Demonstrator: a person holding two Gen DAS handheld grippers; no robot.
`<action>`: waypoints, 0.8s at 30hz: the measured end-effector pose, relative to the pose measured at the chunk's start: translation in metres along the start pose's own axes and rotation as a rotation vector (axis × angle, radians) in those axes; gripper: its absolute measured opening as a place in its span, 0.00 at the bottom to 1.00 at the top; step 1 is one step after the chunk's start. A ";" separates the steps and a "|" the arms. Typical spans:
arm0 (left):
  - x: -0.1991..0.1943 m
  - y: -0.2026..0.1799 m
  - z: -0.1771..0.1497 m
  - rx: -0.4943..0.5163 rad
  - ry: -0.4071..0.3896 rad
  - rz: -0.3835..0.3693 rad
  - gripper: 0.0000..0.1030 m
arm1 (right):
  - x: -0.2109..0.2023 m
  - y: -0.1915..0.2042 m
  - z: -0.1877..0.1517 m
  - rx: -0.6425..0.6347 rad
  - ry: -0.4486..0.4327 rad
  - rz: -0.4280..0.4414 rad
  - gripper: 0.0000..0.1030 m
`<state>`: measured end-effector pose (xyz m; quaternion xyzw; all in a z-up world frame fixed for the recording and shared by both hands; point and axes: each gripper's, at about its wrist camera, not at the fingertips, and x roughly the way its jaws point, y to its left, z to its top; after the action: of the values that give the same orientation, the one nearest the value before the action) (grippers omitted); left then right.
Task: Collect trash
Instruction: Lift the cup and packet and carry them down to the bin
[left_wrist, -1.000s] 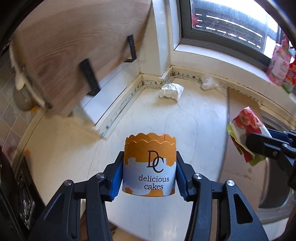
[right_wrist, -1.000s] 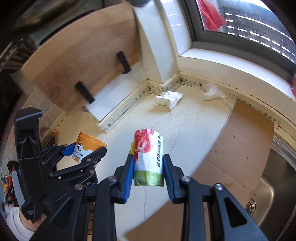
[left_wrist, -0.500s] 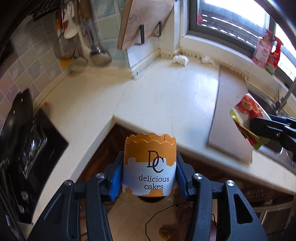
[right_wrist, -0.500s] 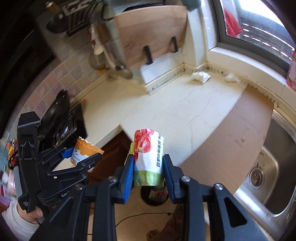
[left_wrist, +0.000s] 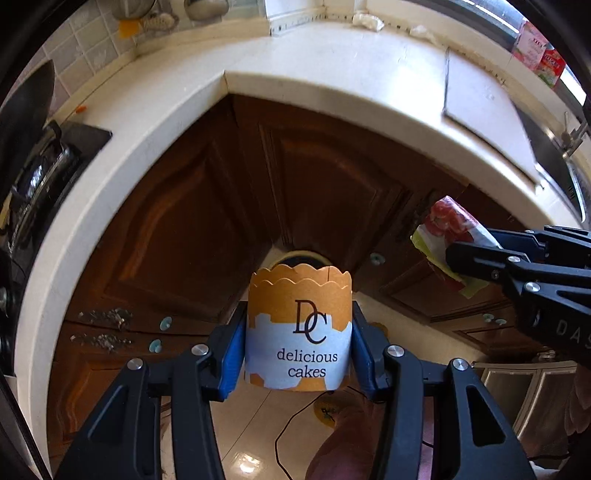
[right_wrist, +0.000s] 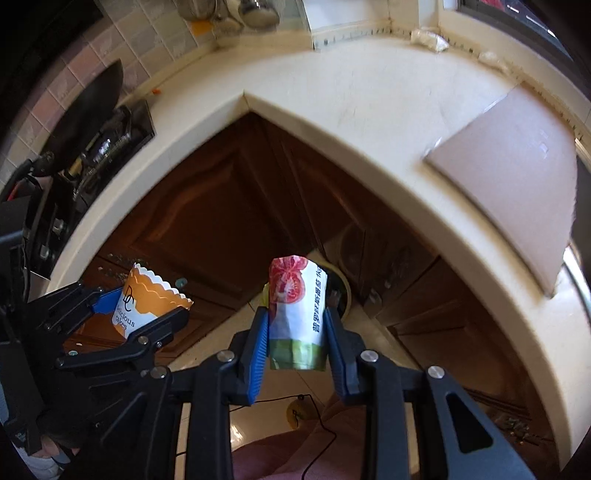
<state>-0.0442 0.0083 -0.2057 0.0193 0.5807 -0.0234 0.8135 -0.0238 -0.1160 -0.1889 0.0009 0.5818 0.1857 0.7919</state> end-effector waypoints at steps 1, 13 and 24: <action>0.008 0.001 -0.006 -0.010 -0.002 -0.009 0.47 | 0.008 0.000 -0.003 0.002 0.008 0.001 0.29; 0.171 0.006 -0.039 -0.127 0.052 0.000 0.47 | 0.151 -0.037 -0.027 0.013 0.194 -0.023 0.29; 0.309 0.016 -0.033 -0.230 0.160 0.013 0.52 | 0.250 -0.055 -0.023 -0.027 0.285 -0.019 0.29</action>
<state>0.0258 0.0217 -0.5082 -0.0687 0.6424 0.0500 0.7617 0.0351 -0.0983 -0.4388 -0.0415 0.6859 0.1842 0.7028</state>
